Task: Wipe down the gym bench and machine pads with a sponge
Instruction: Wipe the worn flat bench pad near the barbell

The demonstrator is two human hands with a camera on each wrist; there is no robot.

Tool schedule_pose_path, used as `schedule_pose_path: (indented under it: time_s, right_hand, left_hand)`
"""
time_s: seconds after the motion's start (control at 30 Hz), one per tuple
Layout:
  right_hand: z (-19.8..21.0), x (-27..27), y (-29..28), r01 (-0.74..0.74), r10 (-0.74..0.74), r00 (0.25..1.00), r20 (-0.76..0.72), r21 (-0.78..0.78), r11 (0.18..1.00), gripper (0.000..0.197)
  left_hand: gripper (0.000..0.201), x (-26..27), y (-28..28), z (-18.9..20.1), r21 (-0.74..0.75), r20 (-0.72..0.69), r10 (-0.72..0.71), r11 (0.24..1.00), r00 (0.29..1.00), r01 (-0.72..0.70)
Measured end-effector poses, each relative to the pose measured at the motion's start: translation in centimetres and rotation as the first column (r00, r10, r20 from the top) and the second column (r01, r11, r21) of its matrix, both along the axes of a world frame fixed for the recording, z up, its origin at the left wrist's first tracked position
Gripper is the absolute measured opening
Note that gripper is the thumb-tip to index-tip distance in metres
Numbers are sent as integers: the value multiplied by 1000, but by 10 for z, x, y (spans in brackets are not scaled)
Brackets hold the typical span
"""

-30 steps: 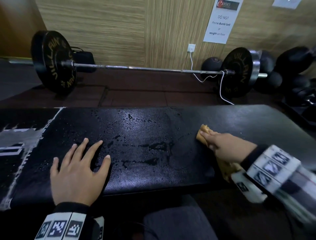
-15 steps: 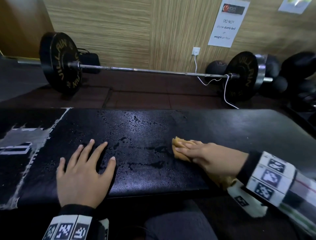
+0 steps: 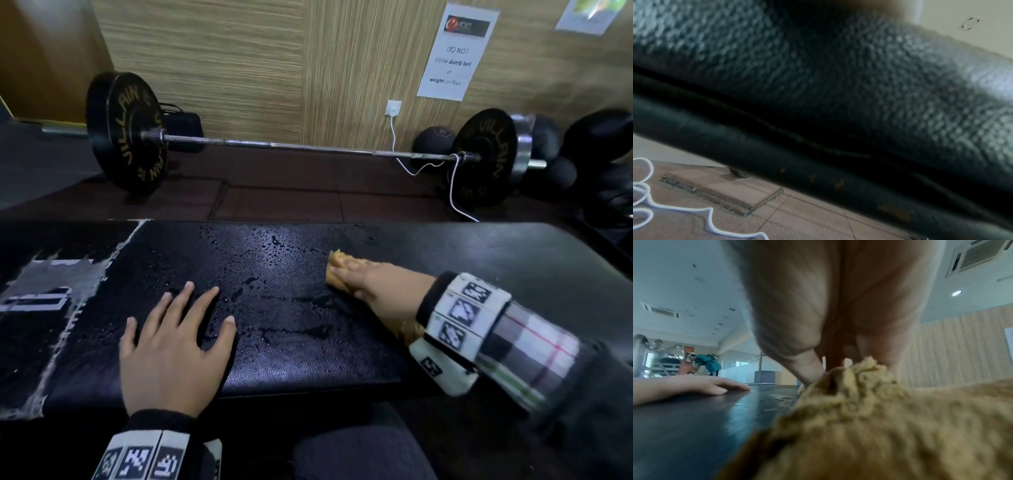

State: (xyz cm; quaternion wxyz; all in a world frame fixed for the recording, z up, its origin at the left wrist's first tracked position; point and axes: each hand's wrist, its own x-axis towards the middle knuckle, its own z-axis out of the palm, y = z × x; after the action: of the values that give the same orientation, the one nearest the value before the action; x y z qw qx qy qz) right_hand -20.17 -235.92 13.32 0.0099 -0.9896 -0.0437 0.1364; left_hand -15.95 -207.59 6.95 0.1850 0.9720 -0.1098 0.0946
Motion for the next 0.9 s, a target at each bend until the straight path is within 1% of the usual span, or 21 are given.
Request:
schedule_pose_path:
  time_s: [0.1, 0.13, 0.2, 0.27, 0.33, 0.4, 0.47, 0.53, 0.6, 0.73, 0.83, 0.9]
  right_hand:
    - [-1, -31, -3, -90, 90, 996, 4, 88, 992, 61]
    - [1, -39, -9, -89, 90, 996, -7, 112, 990, 61]
    - [8, -48, -23, -36, 40, 998, -38, 119, 992, 62]
    - [13, -44, -39, 75, -71, 995, -70, 57, 996, 62]
    - [17, -29, -49, 183, -186, 978, -90, -39, 982, 62]
    - [19, -10, -48, 243, -256, 961, -104, -128, 962, 61]
    - [20, 7, -36, 255, -274, 956, -101, -170, 952, 59]
    - [18, 15, -19, 213, -226, 971, -84, -141, 967, 58]
    - [9, 12, -3, 124, -131, 989, -72, -90, 988, 61]
    - [-7, -20, 5, -61, 58, 995, -77, -40, 997, 66]
    - [2, -42, -8, -83, 89, 991, -100, 61, 995, 64]
    - [7, -43, -24, -29, 37, 991, -130, 56, 998, 64]
  left_hand:
    - [62, 0, 0, 0, -1, -7, 0, 1000, 1000, 0]
    - [62, 0, 0, 0, 1, -8, 0, 1000, 1000, 0]
    - [62, 1, 0, -1, 0, -3, 0, 1000, 1000, 0]
    - [61, 1, 0, -1, -5, 3, 1, 1000, 1000, -1]
    - [61, 1, -1, -1, -13, 11, 1, 1000, 1000, -1]
    - [61, 1, -1, -1, -21, 21, 3, 1000, 1000, -2]
    - [60, 0, -1, -1, -23, 27, 4, 1000, 1000, -3]
    - [60, -1, -1, -1, -25, 28, 5, 1000, 1000, -4]
    - [60, -1, -1, -1, -28, 25, 4, 1000, 1000, -3]
    - [60, -1, -1, -2, -25, 22, 3, 1000, 1000, -2]
    - [60, 0, -1, -2, -26, 17, 8, 1000, 1000, -7]
    - [59, 0, -1, -2, -25, 14, 9, 1000, 1000, -9]
